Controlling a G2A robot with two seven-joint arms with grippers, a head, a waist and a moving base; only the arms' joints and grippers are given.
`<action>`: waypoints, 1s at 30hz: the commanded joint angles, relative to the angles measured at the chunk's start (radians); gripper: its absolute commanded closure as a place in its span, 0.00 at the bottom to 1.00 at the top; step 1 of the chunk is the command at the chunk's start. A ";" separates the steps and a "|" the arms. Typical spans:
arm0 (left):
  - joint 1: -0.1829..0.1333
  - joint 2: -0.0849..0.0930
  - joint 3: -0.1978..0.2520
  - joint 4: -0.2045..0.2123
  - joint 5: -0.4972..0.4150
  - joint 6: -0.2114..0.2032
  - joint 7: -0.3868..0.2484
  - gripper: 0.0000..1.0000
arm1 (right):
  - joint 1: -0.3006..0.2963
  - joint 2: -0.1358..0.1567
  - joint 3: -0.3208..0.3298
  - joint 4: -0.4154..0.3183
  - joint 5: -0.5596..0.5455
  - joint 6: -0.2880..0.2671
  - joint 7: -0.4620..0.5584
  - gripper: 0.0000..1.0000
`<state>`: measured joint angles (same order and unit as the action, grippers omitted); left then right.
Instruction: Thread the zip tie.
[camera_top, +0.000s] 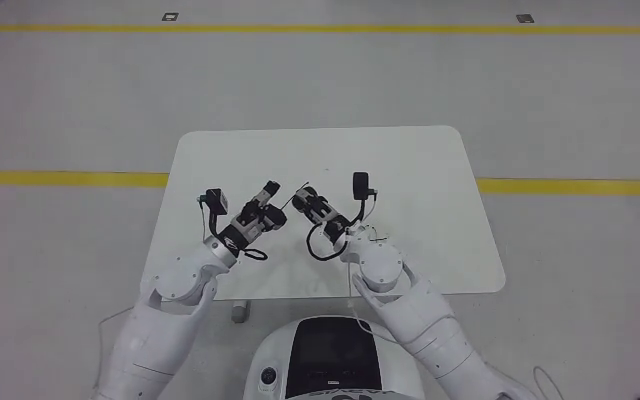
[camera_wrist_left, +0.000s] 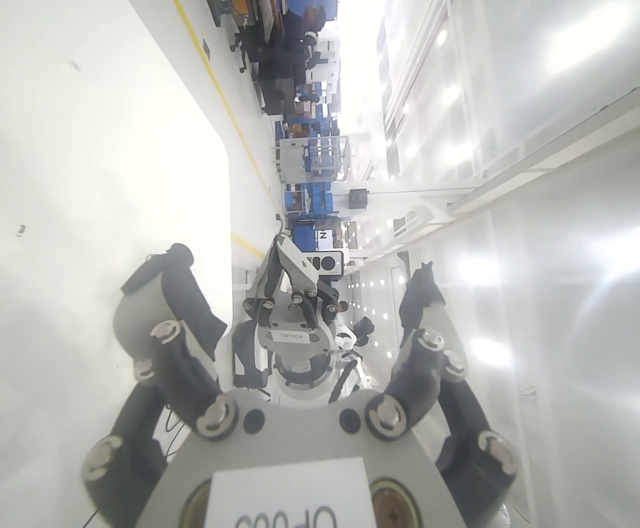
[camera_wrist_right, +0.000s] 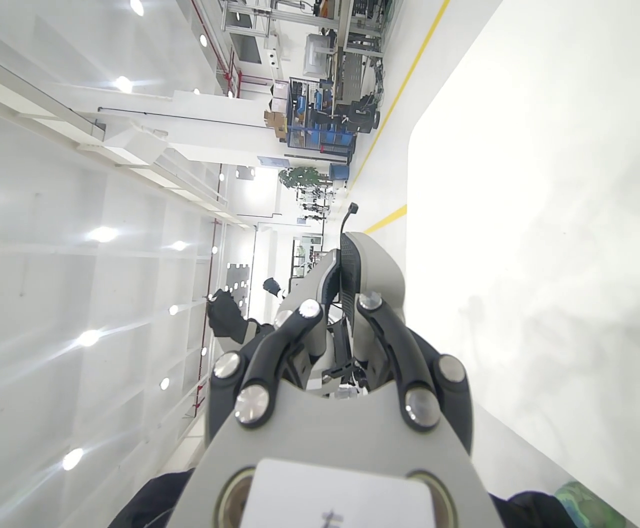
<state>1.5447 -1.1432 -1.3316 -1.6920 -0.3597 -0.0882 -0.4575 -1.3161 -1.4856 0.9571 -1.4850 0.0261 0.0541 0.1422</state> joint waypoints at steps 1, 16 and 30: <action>-0.002 0.000 0.002 0.004 0.004 0.004 0.001 0.55 | -0.002 0.000 0.000 -0.004 -0.002 0.005 -0.001 1.00; -0.002 0.005 0.017 0.013 0.043 0.010 -0.005 0.82 | -0.014 -0.001 0.006 -0.026 -0.013 0.026 -0.010 1.00; 0.014 0.010 0.020 -0.002 0.055 0.007 -0.008 1.00 | -0.040 0.004 0.019 -0.054 -0.028 0.039 0.003 1.00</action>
<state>1.5573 -1.1336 -1.3117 -1.6933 -0.3050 -0.0811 -0.4651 -1.3548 -1.4822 0.9763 -1.5381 -0.0020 0.0920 0.1420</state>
